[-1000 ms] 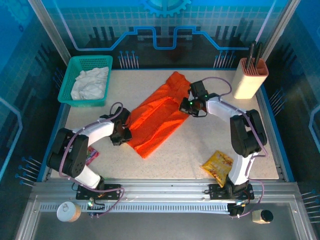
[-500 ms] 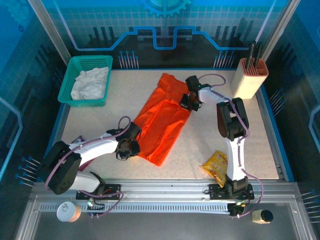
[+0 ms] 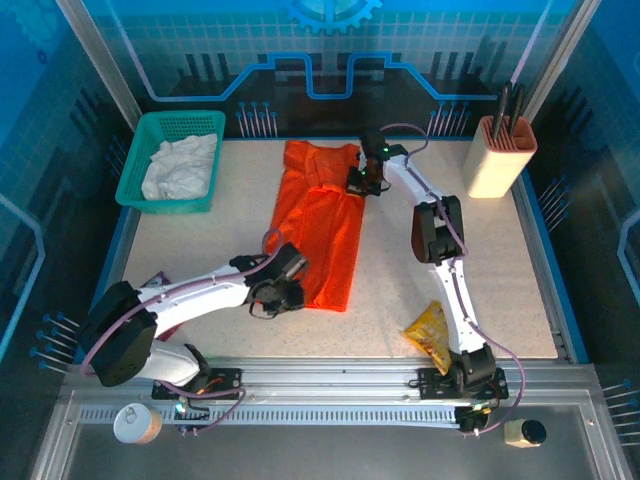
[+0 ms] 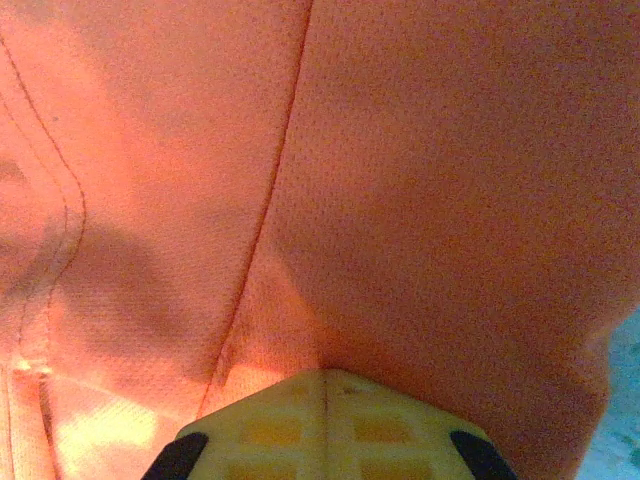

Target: Fold and stack the t-shirts

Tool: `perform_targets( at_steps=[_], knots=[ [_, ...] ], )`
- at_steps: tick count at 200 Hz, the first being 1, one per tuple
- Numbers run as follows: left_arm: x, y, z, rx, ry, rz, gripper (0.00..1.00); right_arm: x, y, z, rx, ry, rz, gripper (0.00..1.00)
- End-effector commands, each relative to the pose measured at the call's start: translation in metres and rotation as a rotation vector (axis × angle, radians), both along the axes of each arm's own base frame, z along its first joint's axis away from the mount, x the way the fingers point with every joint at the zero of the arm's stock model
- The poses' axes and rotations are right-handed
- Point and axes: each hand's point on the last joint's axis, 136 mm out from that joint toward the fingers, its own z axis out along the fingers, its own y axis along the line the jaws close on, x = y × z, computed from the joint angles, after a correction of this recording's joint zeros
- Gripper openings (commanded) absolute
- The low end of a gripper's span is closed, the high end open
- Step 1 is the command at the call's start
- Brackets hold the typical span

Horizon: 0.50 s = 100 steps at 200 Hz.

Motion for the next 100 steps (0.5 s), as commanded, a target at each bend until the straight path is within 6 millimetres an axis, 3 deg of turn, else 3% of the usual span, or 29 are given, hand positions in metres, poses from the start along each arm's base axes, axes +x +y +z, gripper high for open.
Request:
perform_targets(
  at_steps=[1, 17, 32, 52, 67, 86, 100],
  knots=[
    [0.004, -0.008, 0.032, 0.011, -0.04, -0.062, 0.24, -0.018, 0.002, 0.01, 0.03, 0.047, 0.085, 0.03],
    [0.01, -0.003, 0.062, 0.023, -0.102, -0.085, 0.25, -0.024, -0.002, 0.042, 0.005, -0.009, 0.106, 0.05],
    [0.019, 0.015, 0.087, 0.094, -0.161, -0.089, 0.25, -0.035, -0.01, 0.069, -0.036, -0.066, 0.101, 0.07],
    [0.035, 0.041, 0.103, 0.131, -0.17, -0.05, 0.24, -0.062, -0.019, 0.103, -0.045, -0.135, 0.061, 0.09],
    [0.05, 0.056, 0.096, 0.117, -0.15, -0.003, 0.23, -0.084, -0.021, 0.11, -0.028, -0.148, 0.026, 0.09],
    [0.069, 0.071, 0.072, 0.107, -0.111, 0.049, 0.2, -0.115, -0.018, 0.1, 0.017, -0.128, -0.015, 0.07],
    [0.082, 0.075, 0.05, 0.091, -0.079, 0.066, 0.17, -0.133, -0.011, 0.087, 0.053, -0.099, -0.048, 0.0]
  ],
)
